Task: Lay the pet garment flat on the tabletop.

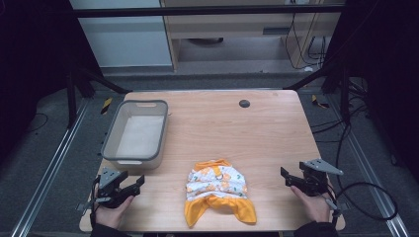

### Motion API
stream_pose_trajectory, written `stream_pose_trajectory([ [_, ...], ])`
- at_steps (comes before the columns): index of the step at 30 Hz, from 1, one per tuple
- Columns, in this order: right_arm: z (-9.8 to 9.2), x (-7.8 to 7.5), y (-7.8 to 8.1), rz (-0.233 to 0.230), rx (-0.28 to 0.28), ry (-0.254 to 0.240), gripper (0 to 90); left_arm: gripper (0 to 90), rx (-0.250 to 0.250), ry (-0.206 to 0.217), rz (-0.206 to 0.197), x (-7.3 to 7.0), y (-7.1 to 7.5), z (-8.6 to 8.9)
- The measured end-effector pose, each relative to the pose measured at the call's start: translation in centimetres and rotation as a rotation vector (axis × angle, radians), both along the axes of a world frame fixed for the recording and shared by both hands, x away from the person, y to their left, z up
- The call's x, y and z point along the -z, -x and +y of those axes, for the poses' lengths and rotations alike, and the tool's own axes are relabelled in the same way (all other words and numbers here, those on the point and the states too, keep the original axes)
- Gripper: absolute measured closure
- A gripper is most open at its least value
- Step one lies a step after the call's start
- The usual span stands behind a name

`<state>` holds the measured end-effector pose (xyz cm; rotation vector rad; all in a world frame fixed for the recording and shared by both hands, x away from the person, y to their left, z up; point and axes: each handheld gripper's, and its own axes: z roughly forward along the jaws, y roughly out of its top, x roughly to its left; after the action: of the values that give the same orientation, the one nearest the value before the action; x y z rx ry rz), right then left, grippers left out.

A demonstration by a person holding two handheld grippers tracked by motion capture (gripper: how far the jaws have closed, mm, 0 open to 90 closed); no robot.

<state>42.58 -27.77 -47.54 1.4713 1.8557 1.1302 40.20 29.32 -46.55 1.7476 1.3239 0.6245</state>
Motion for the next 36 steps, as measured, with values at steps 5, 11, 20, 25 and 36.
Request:
stream_pose_trajectory([
  [5,0.1,-0.2,0.2,-0.011,-0.014,-0.007,23.7,40.1,0.029,0.009,-0.003,-0.3,0.2,-0.4],
  [11,0.9,-0.5,0.5,-0.018,-0.062,-0.005,26.4,44.7,0.096,0.015,-0.003,-0.6,0.6,-1.3],
  [20,2.2,-1.1,0.5,-0.023,-0.139,-0.01,29.1,46.6,0.171,0.008,-0.017,-1.0,0.7,-3.0],
  [25,2.8,-1.7,0.5,-0.036,-0.173,-0.015,30.7,46.0,0.206,-0.006,-0.029,-1.4,0.5,-3.9],
  [36,3.9,-2.7,-0.3,-0.047,-0.217,-0.011,33.2,44.8,0.249,-0.035,-0.048,-2.3,-0.4,-5.1],
])
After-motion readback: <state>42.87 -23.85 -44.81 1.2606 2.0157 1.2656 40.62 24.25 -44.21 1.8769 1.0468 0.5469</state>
